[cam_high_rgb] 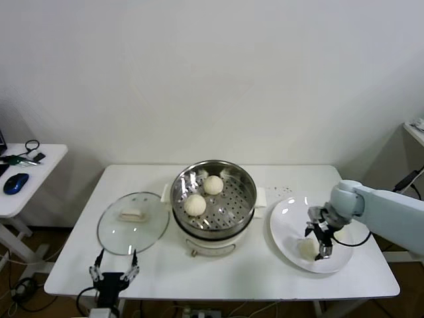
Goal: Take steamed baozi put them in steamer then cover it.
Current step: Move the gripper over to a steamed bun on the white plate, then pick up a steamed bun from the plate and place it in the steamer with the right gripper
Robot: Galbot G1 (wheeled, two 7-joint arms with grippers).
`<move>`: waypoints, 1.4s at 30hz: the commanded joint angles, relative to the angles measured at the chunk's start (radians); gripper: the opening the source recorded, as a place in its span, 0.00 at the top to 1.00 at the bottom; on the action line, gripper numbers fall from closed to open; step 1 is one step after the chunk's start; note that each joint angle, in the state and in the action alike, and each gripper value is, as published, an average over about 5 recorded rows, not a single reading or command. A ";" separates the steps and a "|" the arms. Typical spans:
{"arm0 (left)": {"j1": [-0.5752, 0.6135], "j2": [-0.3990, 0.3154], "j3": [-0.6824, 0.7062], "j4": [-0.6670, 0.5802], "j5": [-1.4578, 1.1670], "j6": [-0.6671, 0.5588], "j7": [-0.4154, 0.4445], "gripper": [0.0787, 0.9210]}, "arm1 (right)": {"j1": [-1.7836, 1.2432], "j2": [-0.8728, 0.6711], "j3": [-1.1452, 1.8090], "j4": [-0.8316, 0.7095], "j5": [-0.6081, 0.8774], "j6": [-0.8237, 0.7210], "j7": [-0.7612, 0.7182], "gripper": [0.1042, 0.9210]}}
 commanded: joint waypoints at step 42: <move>0.004 0.009 0.008 -0.002 0.006 0.004 0.004 0.12 | 0.670 0.506 -0.182 -0.032 -0.066 0.734 -0.170 0.29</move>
